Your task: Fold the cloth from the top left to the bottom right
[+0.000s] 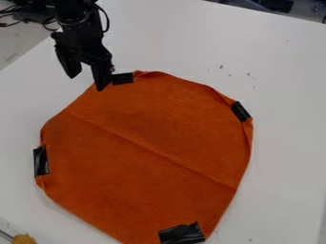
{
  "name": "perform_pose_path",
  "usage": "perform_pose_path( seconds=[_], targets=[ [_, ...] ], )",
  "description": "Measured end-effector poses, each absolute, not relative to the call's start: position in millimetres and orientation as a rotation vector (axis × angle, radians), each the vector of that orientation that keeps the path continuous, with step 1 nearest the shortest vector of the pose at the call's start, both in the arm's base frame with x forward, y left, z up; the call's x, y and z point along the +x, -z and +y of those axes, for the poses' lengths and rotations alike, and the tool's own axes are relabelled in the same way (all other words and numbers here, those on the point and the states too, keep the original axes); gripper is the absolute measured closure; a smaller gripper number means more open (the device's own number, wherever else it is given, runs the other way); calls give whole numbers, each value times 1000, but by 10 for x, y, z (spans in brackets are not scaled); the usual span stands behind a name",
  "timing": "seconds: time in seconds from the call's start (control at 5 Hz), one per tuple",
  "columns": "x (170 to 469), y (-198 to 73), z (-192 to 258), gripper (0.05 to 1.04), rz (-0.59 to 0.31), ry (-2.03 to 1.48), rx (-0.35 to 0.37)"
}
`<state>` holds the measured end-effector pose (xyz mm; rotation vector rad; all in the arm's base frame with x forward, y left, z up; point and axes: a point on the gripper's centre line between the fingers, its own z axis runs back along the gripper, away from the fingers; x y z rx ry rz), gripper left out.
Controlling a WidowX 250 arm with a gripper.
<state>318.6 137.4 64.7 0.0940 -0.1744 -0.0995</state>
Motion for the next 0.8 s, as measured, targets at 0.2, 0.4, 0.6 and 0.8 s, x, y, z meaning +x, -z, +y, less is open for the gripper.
perform_pose_path(
  seconds=[0.2,0.4,0.6,0.8],
  targets=[
    [3553,-492,1456,83,-186,192,61],
    [3778,-388,1444,83,-185,232,51],
    [3949,-339,1393,83,-181,270,51],
    [3995,-282,1418,83,-176,276,54]
  ],
)
